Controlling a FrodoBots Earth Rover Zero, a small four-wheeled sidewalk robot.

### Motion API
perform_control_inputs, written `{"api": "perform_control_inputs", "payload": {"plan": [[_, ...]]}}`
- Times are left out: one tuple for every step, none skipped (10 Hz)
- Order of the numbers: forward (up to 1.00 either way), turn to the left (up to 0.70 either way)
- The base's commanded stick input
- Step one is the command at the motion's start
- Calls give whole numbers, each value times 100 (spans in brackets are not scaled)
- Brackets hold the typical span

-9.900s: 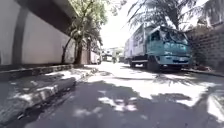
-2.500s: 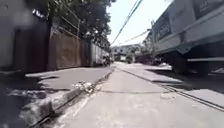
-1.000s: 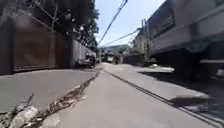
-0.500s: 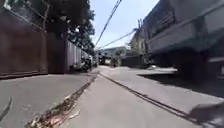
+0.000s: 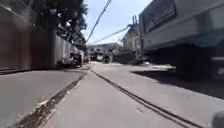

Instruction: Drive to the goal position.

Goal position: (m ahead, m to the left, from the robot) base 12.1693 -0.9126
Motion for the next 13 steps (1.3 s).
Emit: {"api": "perform_control_inputs", "payload": {"plan": [[100,0],[100,0],[100,0],[100,0],[100,0],[100,0],[100,0],[100,0],[100,0],[100,0],[100,0],[100,0],[100,0]]}}
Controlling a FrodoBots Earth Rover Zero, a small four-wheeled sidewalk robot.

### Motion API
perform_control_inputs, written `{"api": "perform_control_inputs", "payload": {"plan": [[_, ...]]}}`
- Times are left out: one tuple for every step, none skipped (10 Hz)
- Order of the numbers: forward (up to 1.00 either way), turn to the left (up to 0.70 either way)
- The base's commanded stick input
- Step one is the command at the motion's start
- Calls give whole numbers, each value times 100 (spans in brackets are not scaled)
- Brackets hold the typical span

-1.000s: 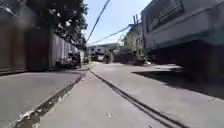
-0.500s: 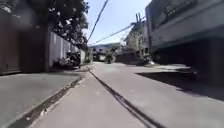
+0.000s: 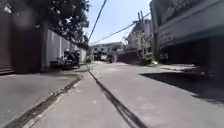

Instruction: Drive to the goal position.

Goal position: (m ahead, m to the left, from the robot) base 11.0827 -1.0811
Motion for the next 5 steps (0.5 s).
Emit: {"api": "perform_control_inputs", "payload": {"plan": [[100,0],[100,0],[100,0],[100,0],[100,0]]}}
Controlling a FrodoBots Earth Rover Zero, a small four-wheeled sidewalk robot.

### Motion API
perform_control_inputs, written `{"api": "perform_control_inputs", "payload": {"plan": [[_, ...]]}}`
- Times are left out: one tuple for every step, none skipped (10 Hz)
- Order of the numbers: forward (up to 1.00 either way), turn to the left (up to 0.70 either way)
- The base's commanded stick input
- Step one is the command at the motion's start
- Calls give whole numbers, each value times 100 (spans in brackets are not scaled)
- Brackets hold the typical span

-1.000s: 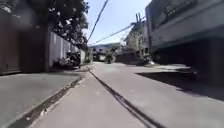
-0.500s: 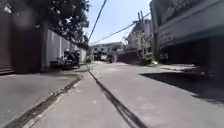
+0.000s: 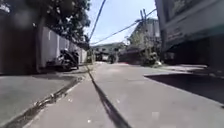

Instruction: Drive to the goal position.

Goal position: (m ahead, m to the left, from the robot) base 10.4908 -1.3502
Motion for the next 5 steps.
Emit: {"api": "perform_control_inputs", "payload": {"plan": [[100,0],[100,0],[100,0],[100,0],[100,0]]}}
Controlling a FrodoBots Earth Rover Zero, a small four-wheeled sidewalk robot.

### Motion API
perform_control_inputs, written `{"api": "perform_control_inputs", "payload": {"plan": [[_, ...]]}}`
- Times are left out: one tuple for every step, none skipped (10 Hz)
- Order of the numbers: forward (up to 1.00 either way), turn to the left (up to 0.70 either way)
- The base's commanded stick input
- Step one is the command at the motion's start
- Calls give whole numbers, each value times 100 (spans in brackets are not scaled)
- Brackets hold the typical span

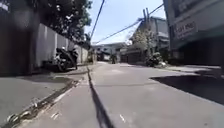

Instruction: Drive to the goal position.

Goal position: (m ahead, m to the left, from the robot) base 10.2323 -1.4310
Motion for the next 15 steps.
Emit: {"api": "perform_control_inputs", "payload": {"plan": [[100,0],[100,0],[100,0],[100,0],[100,0],[100,0],[100,0],[100,0],[100,0],[100,0],[100,0],[100,0],[100,0],[100,0],[100,0]]}}
